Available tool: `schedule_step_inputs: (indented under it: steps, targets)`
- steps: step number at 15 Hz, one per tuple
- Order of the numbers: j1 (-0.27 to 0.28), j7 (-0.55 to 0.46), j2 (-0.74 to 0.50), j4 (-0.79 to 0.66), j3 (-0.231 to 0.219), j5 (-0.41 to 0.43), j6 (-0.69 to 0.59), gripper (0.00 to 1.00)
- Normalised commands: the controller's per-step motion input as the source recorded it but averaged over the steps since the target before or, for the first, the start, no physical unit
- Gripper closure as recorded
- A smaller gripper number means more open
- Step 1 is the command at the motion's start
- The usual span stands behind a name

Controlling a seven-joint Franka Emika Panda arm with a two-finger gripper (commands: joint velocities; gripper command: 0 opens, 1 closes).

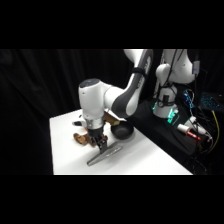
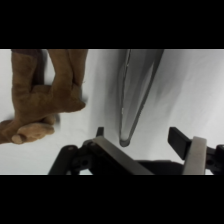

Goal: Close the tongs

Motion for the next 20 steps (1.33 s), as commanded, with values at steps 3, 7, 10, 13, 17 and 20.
schedule_step_inputs:
  steps: [3, 7, 10, 13, 17, 20]
  targets:
    - [0.042, 0.08, 0.18, 0.13, -0.039, -0.02, 0.15, 0.0]
    - [0.019, 0.05, 0.19, 0.13, -0.006, 0.031, 0.1, 0.0]
    - [0.007, 0.03, 0.16, 0.11, 0.001, 0.042, 0.12, 0.0]
    - [0.032, 0.04, 0.14, 0.1, -0.025, 0.007, 0.12, 0.0]
    - [0.065, 0.07, 0.1, 0.09, -0.056, -0.027, 0.11, 0.35]
    - [0.091, 0.09, 0.05, 0.08, -0.083, -0.052, 0.08, 0.59]
